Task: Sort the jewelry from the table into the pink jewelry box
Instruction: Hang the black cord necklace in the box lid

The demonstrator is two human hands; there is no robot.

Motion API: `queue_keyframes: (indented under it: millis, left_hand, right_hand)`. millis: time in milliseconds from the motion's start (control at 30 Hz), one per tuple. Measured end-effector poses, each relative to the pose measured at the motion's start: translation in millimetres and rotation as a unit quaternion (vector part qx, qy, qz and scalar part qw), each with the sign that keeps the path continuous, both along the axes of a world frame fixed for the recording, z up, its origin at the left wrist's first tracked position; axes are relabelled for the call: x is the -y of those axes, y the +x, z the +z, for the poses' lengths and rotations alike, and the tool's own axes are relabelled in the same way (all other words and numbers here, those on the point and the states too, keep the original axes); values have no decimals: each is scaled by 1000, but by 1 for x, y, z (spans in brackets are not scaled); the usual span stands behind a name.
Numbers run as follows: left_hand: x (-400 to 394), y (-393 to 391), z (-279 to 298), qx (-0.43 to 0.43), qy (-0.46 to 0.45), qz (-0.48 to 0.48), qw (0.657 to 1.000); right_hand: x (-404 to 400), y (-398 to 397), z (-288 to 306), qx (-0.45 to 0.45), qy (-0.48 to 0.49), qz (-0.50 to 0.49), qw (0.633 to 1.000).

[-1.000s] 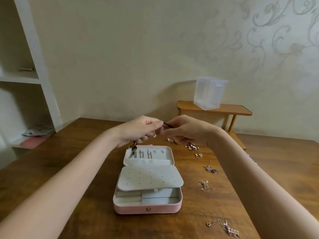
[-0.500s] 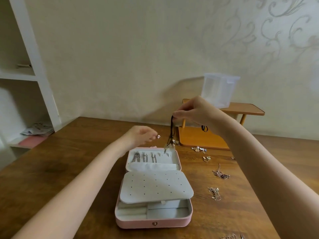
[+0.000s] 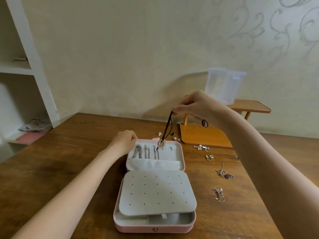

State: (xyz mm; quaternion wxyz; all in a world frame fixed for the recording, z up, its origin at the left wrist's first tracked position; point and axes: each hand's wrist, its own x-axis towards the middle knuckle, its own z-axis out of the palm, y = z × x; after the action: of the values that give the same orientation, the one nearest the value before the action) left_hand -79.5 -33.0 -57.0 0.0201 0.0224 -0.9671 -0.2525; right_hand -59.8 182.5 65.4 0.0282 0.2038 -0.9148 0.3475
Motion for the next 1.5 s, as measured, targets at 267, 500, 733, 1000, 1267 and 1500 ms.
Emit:
queue_keyframes:
  millis: [267, 500, 733, 1000, 1267, 1500]
  left_hand:
    - [1, 22, 20, -122, 97, -9, 988]
    - [6, 33, 26, -173, 116, -47, 977]
    - [-4, 32, 41, -69, 73, -124, 987]
    - [-34, 26, 56, -80, -122, -154, 977]
    - [-58, 28, 41, -140, -167, -82, 973]
    - [-55, 28, 37, -131, -154, -75, 976]
  right_hand:
    - [17, 3, 5, 15, -27, 27, 999]
    - [18, -8, -14, 54, -23, 0, 998]
    - [8, -11, -30, 68, 3, -18, 998]
    - [1, -10, -43, -8, 79, -23, 997]
    - [-1, 0, -43, -57, 79, 11, 995]
    - [-5, 3, -59, -100, 25, -1, 995]
